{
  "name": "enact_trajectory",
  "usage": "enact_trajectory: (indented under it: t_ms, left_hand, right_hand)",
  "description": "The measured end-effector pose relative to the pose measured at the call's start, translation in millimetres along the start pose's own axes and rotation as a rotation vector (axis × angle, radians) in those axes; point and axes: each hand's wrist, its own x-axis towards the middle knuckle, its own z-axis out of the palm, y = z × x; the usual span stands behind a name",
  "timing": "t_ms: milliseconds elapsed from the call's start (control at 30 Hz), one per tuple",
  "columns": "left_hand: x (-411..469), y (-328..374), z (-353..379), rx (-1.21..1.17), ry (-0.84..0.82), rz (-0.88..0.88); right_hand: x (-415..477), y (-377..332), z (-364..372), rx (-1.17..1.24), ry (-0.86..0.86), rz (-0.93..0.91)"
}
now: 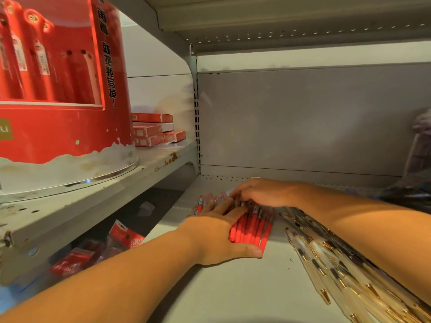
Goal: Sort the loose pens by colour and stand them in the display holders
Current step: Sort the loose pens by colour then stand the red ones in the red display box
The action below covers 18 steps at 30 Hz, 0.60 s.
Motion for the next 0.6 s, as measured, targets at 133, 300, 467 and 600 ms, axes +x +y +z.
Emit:
enact_trajectory:
  t_ms: [133,300,467,600]
  left_hand:
    - [-1,0,-1,-0.002,-0.005,0.001]
    - [-9,8,-12,-0.016,0.043,-0.040]
    - [-10,39,-30,0.096,0.328,-0.020]
    - [2,78,-41,-0.014,0.240,0.018]
  right_hand:
    - [-10,4,-10,0.007,0.040,0.008]
    - [-55,17,-43,-0.017,0.161,0.049]
    - [-126,36,-47,-0.156,0.117,0.185]
    - [-166,36,-43,-0.191,0.065,0.289]
